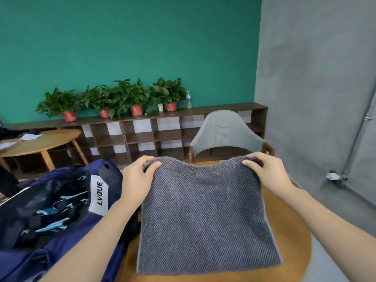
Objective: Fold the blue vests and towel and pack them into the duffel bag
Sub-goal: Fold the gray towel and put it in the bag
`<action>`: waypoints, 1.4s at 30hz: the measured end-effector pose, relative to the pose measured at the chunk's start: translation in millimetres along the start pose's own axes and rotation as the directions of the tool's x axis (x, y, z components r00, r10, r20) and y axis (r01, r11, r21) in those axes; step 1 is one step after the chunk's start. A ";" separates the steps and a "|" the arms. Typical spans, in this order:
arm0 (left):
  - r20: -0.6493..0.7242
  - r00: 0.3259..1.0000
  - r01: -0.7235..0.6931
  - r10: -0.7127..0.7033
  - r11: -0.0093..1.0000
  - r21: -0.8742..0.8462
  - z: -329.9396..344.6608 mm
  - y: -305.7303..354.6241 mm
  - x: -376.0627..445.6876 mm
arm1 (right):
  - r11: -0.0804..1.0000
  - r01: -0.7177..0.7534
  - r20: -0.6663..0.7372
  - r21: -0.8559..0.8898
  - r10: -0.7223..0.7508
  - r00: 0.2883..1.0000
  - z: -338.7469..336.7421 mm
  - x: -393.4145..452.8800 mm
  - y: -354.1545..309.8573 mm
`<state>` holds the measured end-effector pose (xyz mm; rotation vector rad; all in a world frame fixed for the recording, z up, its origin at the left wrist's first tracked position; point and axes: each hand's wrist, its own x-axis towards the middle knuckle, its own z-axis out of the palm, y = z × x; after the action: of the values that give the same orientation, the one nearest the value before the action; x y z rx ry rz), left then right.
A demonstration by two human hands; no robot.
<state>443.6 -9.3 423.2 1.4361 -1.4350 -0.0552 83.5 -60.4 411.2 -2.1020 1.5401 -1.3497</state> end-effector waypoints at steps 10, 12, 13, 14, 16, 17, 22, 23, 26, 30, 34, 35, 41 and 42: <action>0.221 0.921 0.208 -0.320 0.886 0.415 102.1 -131.1 -9.7 | 0.955 -0.244 0.333 -0.166 0.287 0.898 114.3 12.9 111.7; 0.246 0.904 0.228 -0.350 0.881 0.413 107.9 -141.1 -14.9 | 0.948 -0.271 0.326 -0.166 0.312 0.893 121.4 10.4 118.4; 0.253 0.904 0.228 -0.345 0.889 0.397 109.5 -144.5 -16.9 | 0.947 -0.275 0.321 -0.165 0.315 0.893 123.0 10.2 118.7; 0.258 0.909 0.216 -0.327 0.900 0.379 110.1 -146.3 -18.8 | 0.946 -0.272 0.322 -0.176 0.316 0.892 123.4 9.9 117.7; 0.268 0.917 0.185 -0.295 0.911 0.369 108.4 -144.9 -22.6 | 0.943 -0.250 0.338 -0.218 0.314 0.888 122.6 7.8 114.5; 0.273 0.916 0.178 -0.292 0.909 0.376 107.0 -142.7 -24.7 | 0.940 -0.238 0.342 -0.243 0.313 0.886 120.9 5.2 112.5; 0.367 0.863 0.130 -0.346 0.856 0.500 90.9 -124.2 -46.9 | 0.940 -0.225 0.379 -0.258 0.312 0.871 90.2 -19.9 104.6; 0.395 0.847 0.109 -0.356 0.844 0.526 86.1 -119.9 -50.5 | 0.941 -0.232 0.413 -0.246 0.318 0.853 80.7 -21.8 101.8; 0.473 0.786 0.097 -0.398 0.835 0.541 75.1 -104.8 -49.2 | 0.933 -0.189 0.515 -0.307 0.330 0.791 59.7 -16.6 91.6; 0.630 0.668 0.078 -0.395 0.880 0.469 78.2 -93.0 -21.7 | 0.907 -0.045 0.631 -0.419 0.326 0.704 65.0 6.4 70.0; 0.752 0.562 0.026 -0.344 0.916 0.400 79.6 -85.2 -0.3 | 0.924 0.024 0.737 -0.382 0.289 0.611 76.1 19.7 54.8; 0.762 0.558 0.041 -0.328 0.928 0.370 74.9 -82.8 6.3 | 0.953 0.002 0.756 -0.302 0.238 0.609 72.0 23.9 51.9; 0.735 0.607 -0.020 -0.303 0.919 0.395 78.6 -91.4 46.0 | 0.980 0.007 0.739 -0.198 0.144 0.658 75.2 65.7 60.0; 0.738 0.593 -0.044 -0.323 0.902 0.430 89.4 -97.9 45.7 | 0.963 0.036 0.754 -0.267 0.185 0.631 87.1 67.5 70.9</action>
<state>465.5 -124.7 346.5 2.0178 -2.1475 -0.6192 106.1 -176.5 354.8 -2.2522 1.3969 -0.0887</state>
